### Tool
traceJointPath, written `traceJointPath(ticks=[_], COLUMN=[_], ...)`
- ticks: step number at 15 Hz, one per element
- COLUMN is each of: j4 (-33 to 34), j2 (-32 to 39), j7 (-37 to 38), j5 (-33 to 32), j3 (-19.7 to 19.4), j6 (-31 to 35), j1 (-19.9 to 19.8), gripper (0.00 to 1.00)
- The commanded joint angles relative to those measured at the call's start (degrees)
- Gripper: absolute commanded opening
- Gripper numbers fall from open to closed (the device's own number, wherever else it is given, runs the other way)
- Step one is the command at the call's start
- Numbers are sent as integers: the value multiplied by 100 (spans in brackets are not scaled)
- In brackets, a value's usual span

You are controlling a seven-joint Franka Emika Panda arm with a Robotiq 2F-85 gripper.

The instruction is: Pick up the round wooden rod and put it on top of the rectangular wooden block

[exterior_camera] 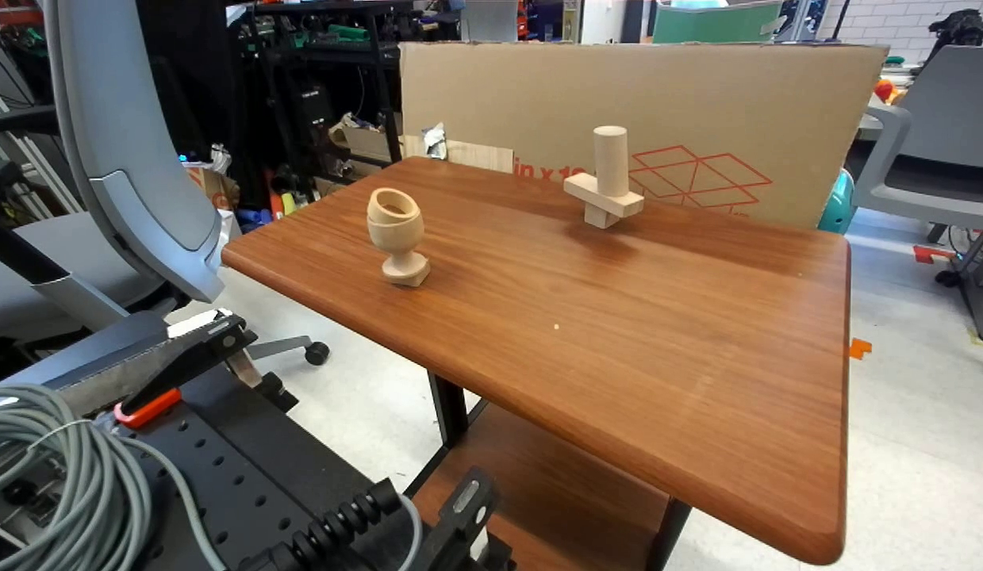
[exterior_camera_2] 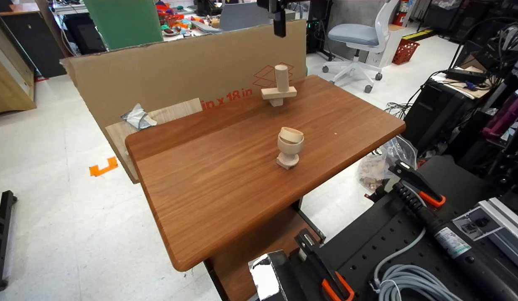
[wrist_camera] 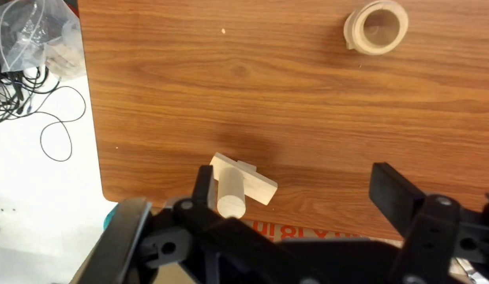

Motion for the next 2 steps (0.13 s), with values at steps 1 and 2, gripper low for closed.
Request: traceJointPath(ticks=[1,2], j4=[-50,-77], j2=[-55,-71], j7=[0,-3], j5=[-15,-14], j3=[119,120], j6=[-4,16], j1=[-116,-117], gripper=[100,100])
